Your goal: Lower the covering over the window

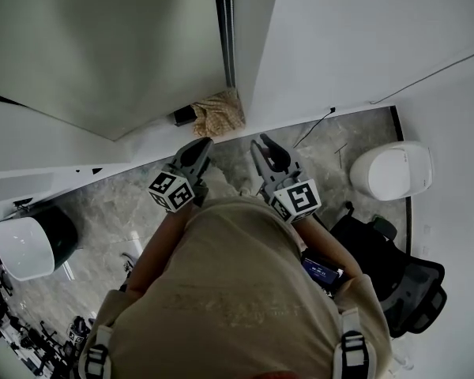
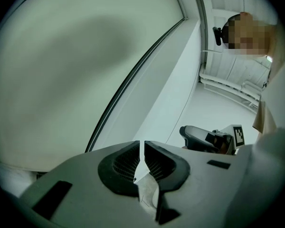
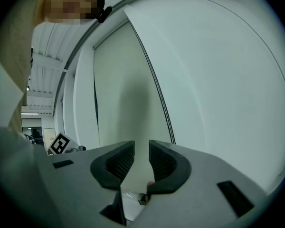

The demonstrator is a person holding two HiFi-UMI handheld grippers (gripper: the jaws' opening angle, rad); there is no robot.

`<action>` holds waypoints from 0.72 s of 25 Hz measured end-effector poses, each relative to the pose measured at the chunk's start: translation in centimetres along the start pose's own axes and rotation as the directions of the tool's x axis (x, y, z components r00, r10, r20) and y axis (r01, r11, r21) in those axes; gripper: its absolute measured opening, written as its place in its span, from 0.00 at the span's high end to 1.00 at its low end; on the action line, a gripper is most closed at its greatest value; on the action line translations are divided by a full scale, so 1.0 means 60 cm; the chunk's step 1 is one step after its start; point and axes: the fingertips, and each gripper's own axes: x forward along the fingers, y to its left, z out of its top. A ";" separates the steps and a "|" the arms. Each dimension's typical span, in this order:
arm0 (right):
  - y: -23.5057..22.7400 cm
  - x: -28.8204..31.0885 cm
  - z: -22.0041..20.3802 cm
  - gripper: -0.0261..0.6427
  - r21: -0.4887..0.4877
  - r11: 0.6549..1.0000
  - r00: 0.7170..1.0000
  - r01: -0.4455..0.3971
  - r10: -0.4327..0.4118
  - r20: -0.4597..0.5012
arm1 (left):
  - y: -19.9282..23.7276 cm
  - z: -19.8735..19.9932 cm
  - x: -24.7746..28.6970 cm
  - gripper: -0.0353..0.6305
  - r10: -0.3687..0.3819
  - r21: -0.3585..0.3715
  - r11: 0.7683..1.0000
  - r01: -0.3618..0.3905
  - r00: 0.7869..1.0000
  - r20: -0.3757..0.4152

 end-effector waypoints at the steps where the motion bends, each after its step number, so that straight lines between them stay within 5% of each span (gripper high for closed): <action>1: -0.003 0.007 0.003 0.83 0.001 1.000 1.000 0.007 -0.007 0.003 | 0.004 0.007 0.005 0.91 -0.007 0.006 1.000 0.007 1.000 -0.001; 12: -0.022 0.163 0.055 0.83 -0.038 0.995 0.995 0.096 -0.095 0.036 | 0.117 0.142 0.101 0.91 -0.133 0.076 0.988 0.137 0.989 -0.065; 18: -0.032 0.237 0.061 0.83 -0.038 0.989 0.990 0.142 -0.140 0.034 | 0.147 0.195 0.192 0.91 -0.231 0.154 0.956 0.248 0.966 -0.119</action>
